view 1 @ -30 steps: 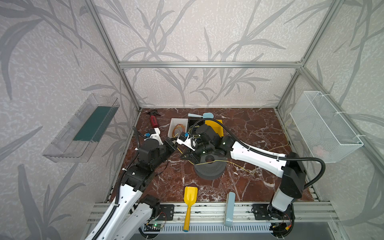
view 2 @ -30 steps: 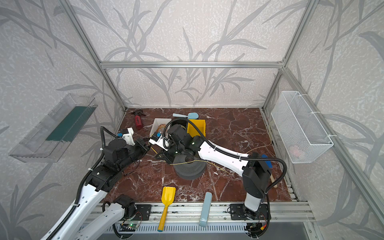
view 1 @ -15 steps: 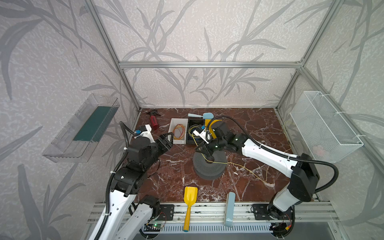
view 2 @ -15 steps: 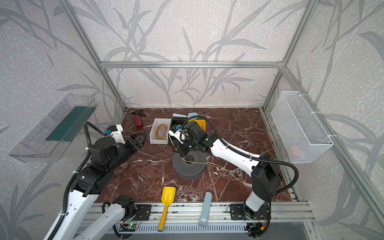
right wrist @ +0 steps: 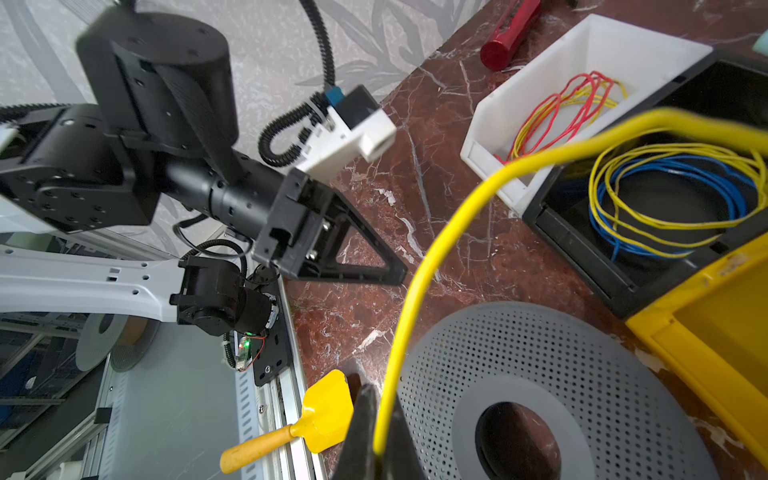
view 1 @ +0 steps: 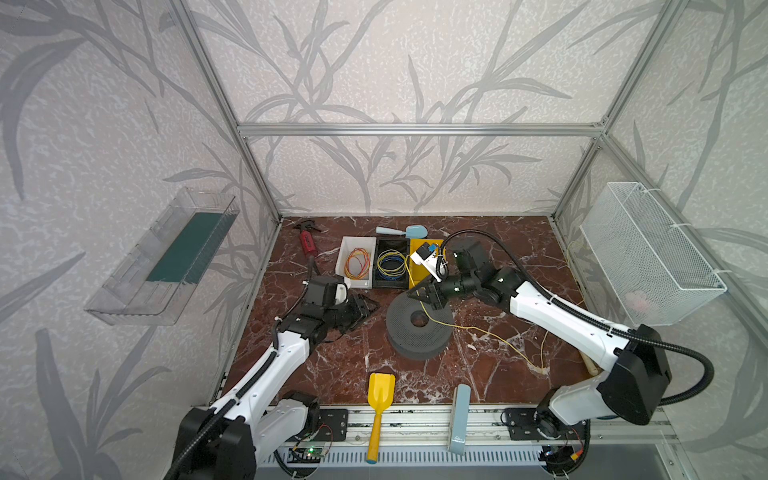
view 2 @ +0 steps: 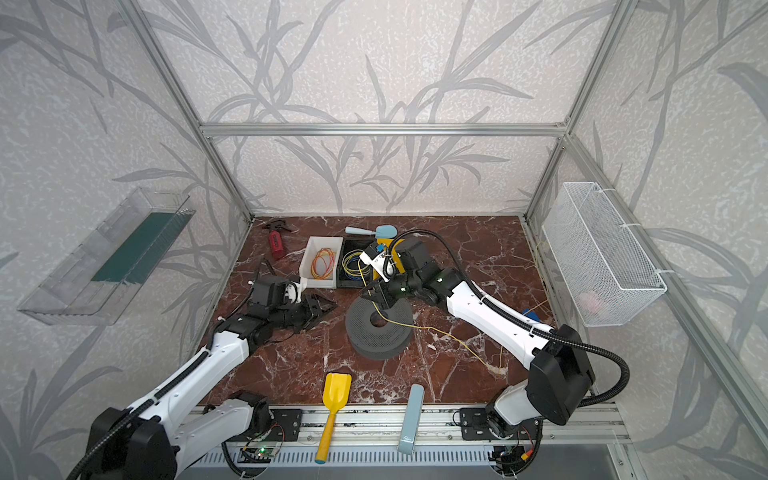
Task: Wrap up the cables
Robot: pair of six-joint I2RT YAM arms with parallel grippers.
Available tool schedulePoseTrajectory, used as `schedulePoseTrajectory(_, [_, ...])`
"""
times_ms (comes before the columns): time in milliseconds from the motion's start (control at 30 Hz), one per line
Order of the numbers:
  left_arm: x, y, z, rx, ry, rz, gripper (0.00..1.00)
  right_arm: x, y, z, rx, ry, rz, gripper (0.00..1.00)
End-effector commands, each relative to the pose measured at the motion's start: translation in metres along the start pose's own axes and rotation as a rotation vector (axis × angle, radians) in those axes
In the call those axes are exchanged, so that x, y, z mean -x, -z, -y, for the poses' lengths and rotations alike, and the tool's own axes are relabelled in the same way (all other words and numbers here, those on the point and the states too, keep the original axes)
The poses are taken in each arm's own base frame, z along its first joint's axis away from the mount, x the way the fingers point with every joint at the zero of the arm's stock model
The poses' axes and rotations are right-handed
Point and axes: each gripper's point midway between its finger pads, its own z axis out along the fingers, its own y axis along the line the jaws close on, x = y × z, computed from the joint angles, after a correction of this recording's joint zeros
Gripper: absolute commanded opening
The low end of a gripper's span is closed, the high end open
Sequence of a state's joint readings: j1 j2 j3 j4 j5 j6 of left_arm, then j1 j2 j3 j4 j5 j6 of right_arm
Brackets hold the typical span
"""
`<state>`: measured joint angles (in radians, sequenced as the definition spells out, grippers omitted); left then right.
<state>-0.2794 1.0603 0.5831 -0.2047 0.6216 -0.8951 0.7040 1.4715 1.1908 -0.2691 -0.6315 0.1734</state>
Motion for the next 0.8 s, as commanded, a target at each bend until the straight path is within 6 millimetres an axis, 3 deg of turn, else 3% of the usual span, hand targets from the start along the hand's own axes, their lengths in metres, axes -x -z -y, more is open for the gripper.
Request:
schedulePoseTrajectory(0, [-0.009, -0.017, 0.014, -0.080, -0.046, -0.036, 0.48, 0.006, 0.002, -0.008, 0.039, 0.010, 0.033, 0.00])
schedulePoseTrajectory(367, [-0.033, -0.050, -0.018, -0.071, -0.069, -0.092, 0.45, 0.006, 0.001, -0.010, 0.057, 0.015, 0.044, 0.00])
schedulePoseTrajectory(600, [-0.038, -0.057, -0.019, -0.129, -0.071, -0.099, 0.35, 0.006, -0.002, -0.008, 0.054, 0.008, 0.041, 0.00])
schedulePoseTrajectory(767, [-0.041, -0.063, -0.013, -0.199, -0.044, -0.119, 0.35, 0.006, -0.003, -0.007, 0.054, 0.004, 0.043, 0.00])
